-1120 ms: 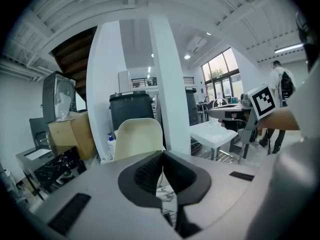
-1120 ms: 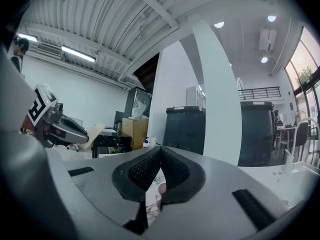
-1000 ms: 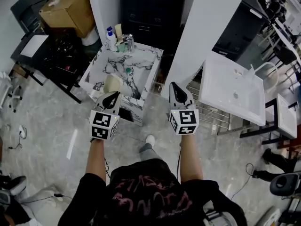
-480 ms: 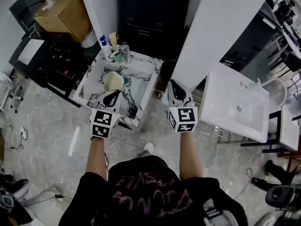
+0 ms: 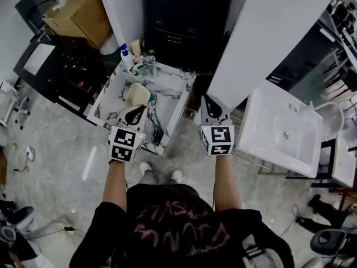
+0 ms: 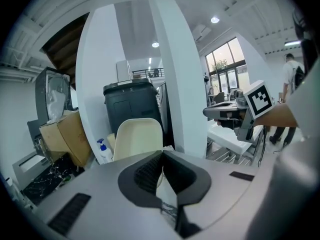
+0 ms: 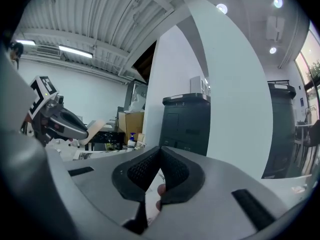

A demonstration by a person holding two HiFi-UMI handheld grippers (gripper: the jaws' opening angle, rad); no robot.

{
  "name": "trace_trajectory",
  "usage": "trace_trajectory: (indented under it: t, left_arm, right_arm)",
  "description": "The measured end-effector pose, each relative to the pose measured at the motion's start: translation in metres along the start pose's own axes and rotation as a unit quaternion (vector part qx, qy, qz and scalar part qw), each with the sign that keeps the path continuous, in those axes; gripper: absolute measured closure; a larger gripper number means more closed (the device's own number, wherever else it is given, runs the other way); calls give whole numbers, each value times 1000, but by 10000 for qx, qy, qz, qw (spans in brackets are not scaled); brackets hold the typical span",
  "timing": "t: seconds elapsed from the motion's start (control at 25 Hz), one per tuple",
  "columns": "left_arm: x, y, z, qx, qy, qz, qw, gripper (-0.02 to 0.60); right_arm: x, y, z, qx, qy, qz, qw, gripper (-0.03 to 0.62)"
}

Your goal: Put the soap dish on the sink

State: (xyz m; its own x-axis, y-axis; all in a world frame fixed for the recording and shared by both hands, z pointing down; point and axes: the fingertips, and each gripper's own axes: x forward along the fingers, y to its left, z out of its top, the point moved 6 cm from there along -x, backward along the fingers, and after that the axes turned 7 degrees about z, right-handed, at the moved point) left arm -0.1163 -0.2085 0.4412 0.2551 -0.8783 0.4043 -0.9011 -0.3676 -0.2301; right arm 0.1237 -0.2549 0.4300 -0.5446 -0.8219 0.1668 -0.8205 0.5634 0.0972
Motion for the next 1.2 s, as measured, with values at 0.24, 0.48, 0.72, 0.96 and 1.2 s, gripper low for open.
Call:
trace_trajectory:
  t: [0.24,0.48,0.72,0.96,1.2]
  left_arm:
    - [18,4,8,52,-98,-135,9998,561]
    - [38,17,10,128,-151,-308,9993,561]
    - [62,35,13,113,-206,-495,9985,561]
    - [86,45,19,137,-256,-717,9970,561]
    - [112,49,21,412,-166,-1012,9939,561]
  right_arm:
    - [11,0,-1,-194,101,-23,9998,580]
    - [24,-6,2,104,-6,-188,9998,580]
    - [40,-16,5,352,-144,-453,9982,580]
    - [53,-22,8,347,-118,-630,9973,580]
    - [63,-29,4,433,-66,-782,9960,580]
